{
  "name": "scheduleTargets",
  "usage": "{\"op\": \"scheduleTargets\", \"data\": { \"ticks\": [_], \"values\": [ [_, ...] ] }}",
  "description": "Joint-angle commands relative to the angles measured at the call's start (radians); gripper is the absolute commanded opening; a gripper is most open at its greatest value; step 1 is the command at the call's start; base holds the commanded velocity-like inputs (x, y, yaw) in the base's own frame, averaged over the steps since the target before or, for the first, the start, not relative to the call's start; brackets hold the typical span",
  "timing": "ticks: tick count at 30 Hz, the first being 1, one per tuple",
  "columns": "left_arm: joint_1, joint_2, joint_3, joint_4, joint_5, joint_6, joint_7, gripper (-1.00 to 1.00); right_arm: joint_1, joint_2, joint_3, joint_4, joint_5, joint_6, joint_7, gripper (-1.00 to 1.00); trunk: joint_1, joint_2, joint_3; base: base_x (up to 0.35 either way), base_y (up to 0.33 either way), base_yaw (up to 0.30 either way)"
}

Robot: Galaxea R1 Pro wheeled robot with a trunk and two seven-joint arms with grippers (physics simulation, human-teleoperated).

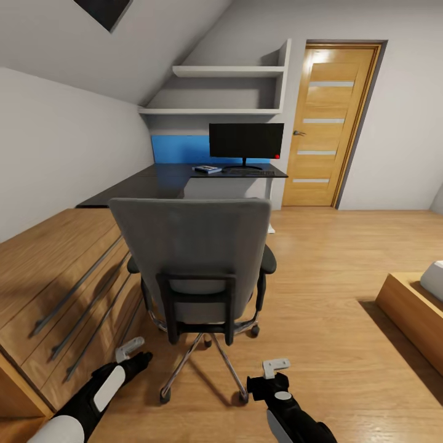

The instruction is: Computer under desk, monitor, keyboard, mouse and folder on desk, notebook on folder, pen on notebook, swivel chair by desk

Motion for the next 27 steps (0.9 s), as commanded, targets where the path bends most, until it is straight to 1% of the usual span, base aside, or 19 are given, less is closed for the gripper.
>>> {"op": "scheduleTargets", "data": {
  "ticks": [1, 2, 3, 5, 10, 14, 21, 24, 27],
  "values": [
    [-0.001, 0.003, 0.009, -0.002, 0.01, 0.006, 0.01, 1.0, 0.0, -0.009, 0.003, -0.002, -0.008, 0.004, -0.008, 1.0, 0.0, 0.0, -0.001, 0.188, 0.0, 0.0],
    [-0.001, 0.003, 0.009, -0.002, 0.01, 0.006, 0.01, 1.0, 0.0, -0.009, 0.003, -0.002, -0.008, 0.004, -0.008, 1.0, 0.0, 0.0, -0.001, 0.188, 0.0, 0.0],
    [-0.004, 0.004, 0.02, -0.002, 0.01, 0.009, 0.01, 1.0, 0.0, -0.018, 0.002, -0.006, -0.007, 0.003, -0.008, 1.0, 0.0, 0.0, -0.001, 0.244, 0.0, 0.0],
    [-0.007, 0.004, 0.027, -0.002, 0.01, 0.011, 0.01, 1.0, 0.0, -0.026, 0.001, -0.01, -0.008, 0.003, -0.009, 1.0, 0.0, 0.0, -0.001, 0.271, 0.0, 0.0],
    [-0.014, 0.006, 0.035, -0.001, 0.01, 0.013, 0.011, 1.0, 0.0, -0.042, 0.0, -0.016, -0.009, 0.003, -0.009, 1.0, 0.0, 0.0, -0.001, 0.304, 0.0, 0.0],
    [-0.016, 0.012, 0.037, -0.001, 0.01, 0.013, 0.013, 1.0, -0.001, -0.047, -0.001, -0.018, -0.009, 0.004, -0.009, 1.0, 0.0, 0.0, -0.001, 0.234, 0.0, 0.0],
    [-0.02, 0.023, 0.041, -0.002, 0.011, 0.01, 0.031, 1.0, -0.007, -0.051, -0.002, -0.019, -0.009, 0.01, -0.011, 1.0, 0.0, 0.0, -0.001, 0.064, 0.0, 0.0],
    [-0.021, 0.027, 0.062, -0.002, 0.012, 0.007, 0.054, 1.0, -0.008, -0.052, -0.002, -0.02, -0.009, 0.011, -0.011, 1.0, 0.0, 0.0, -0.001, 0.023, 0.0, 0.0],
    [-0.022, 0.027, 0.104, -0.003, 0.013, 0.004, 0.077, 1.0, -0.01, -0.052, -0.002, -0.02, -0.009, 0.012, -0.011, 1.0, 0.0, 0.0, -0.001, 0.012, 0.0, 0.0]
  ]
}}
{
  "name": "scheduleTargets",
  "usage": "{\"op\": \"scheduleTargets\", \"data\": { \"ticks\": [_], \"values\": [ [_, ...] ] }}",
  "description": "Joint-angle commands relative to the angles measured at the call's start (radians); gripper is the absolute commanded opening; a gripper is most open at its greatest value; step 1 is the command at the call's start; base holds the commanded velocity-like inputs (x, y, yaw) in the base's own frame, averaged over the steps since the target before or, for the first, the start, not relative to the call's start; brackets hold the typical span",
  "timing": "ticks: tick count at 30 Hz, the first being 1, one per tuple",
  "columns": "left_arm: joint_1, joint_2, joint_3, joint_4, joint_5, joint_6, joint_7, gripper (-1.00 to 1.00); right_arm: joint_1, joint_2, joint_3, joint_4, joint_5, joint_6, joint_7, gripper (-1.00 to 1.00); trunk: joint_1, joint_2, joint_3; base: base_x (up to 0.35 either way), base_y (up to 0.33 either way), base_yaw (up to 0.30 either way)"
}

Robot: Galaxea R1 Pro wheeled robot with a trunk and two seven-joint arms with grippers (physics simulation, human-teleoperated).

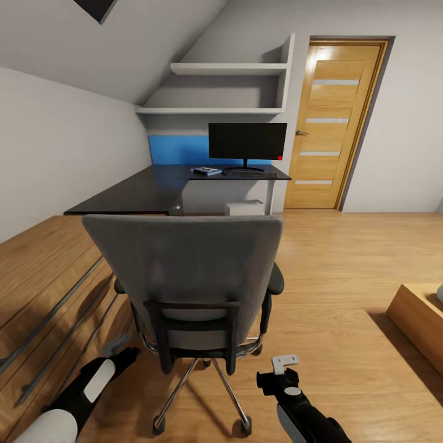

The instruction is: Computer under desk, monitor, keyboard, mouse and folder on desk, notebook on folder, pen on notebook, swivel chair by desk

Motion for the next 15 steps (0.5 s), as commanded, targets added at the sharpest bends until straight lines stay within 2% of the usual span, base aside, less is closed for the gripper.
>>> {"op": "scheduleTargets", "data": {
  "ticks": [1, 5, 15],
  "values": [
    [0.0, 0.0, 0.015, -0.003, 0.01, 0.004, 0.012, 1.0, -0.001, -0.001, 0.005, -0.002, -0.005, 0.005, -0.008, 1.0, 0.0, 0.0, -0.001, 0.007, 0.0, 0.0],
    [0.0, 0.0, 0.049, -0.003, 0.01, 0.001, 0.026, 1.0, -0.003, -0.001, 0.005, -0.002, -0.005, 0.006, -0.008, 1.0, 0.0, 0.0, -0.001, 0.004, 0.0, 0.0],
    [0.0, -0.003, 0.085, -0.002, 0.014, -0.002, 0.038, 1.0, -0.004, -0.001, 0.005, -0.002, -0.005, 0.006, -0.008, 1.0, 0.0, 0.0, -0.001, 0.001, 0.0, 0.0]
  ]
}}
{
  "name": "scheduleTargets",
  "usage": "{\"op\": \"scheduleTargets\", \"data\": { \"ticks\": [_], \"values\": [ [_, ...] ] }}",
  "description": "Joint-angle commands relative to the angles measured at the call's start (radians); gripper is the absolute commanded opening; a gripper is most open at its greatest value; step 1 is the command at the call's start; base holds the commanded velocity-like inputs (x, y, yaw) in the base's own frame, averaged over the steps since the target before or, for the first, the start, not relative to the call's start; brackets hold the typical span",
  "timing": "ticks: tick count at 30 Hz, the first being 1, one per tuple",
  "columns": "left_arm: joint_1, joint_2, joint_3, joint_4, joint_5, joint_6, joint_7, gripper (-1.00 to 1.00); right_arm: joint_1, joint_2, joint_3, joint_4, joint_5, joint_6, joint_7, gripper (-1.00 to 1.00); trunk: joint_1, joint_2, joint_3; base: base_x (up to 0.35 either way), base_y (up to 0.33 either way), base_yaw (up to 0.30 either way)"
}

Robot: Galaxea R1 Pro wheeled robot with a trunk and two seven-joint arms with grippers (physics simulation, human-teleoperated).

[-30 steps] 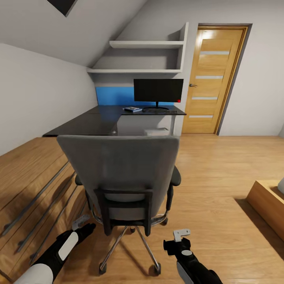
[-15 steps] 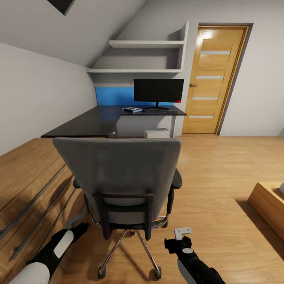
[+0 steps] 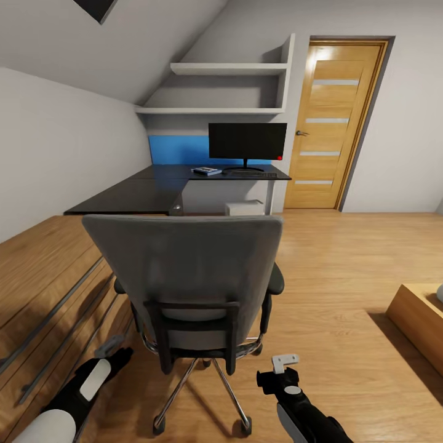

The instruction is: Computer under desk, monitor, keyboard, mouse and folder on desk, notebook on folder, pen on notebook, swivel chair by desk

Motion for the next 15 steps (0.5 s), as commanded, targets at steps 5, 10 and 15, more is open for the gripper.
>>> {"op": "scheduleTargets", "data": {
  "ticks": [5, 10, 15],
  "values": [
    [-0.001, -0.006, 0.05, -0.003, 0.017, 0.004, 0.009, 1.0, -0.001, -0.001, 0.005, -0.001, -0.004, 0.005, -0.008, 1.0, 0.0, 0.0, -0.001, 0.0, 0.0, 0.0],
    [-0.004, -0.01, 0.122, -0.002, 0.037, 0.004, 0.009, 1.0, -0.001, -0.022, 0.005, -0.001, -0.006, 0.005, -0.008, 1.0, 0.0, 0.0, -0.001, 0.0, 0.0, 0.0],
    [-0.009, -0.011, 0.156, 0.003, 0.086, 0.005, 0.007, 1.0, -0.001, -0.035, 0.005, -0.001, -0.007, 0.005, -0.007, 1.0, 0.0, 0.0, -0.001, 0.0, 0.0, 0.0]
  ]
}}
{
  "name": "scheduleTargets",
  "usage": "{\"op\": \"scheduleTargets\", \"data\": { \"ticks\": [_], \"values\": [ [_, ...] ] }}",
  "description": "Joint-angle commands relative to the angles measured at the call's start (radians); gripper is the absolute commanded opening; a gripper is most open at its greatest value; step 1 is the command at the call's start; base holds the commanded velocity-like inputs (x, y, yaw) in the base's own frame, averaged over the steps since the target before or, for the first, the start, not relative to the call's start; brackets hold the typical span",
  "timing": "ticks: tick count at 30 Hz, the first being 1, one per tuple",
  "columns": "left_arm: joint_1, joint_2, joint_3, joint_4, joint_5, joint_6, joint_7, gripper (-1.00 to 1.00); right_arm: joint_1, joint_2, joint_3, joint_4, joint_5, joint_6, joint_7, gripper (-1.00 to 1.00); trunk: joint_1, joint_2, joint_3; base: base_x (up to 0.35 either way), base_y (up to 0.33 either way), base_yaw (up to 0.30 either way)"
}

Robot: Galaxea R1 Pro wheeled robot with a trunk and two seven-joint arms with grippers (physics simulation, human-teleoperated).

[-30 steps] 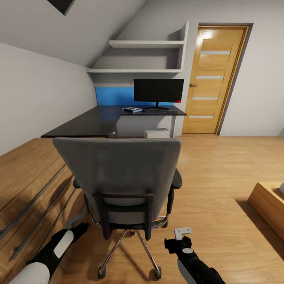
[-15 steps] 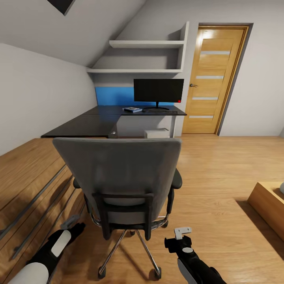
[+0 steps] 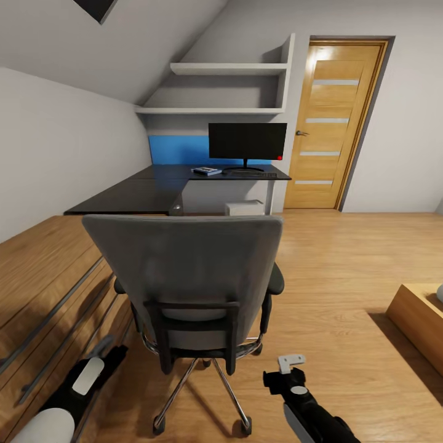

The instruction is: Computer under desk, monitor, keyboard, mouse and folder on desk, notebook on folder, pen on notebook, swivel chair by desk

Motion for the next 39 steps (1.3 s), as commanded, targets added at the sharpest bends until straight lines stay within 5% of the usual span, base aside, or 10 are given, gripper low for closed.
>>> {"op": "scheduleTargets", "data": {
  "ticks": [1, 12, 39],
  "values": [
    [-0.002, 0.0, 0.006, -0.001, 0.021, 0.004, 0.006, 1.0, -0.001, -0.003, 0.008, -0.002, -0.008, 0.005, -0.009, 1.0, 0.0, 0.0, -0.001, 0.0, 0.0, 0.0],
    [-0.024, -0.001, 0.024, 0.006, 0.062, 0.004, 0.004, 1.0, 0.0, -0.011, 0.008, -0.01, -0.009, 0.005, -0.009, 1.0, 0.0, 0.0, -0.001, 0.0, 0.0, 0.0],
    [-0.029, -0.005, 0.026, 0.005, 0.068, -0.036, -0.014, 1.0, 0.0, -0.012, 0.008, -0.02, -0.008, 0.007, -0.01, 1.0, 0.0, 0.0, -0.001, 0.07, 0.0, 0.0]
  ]
}}
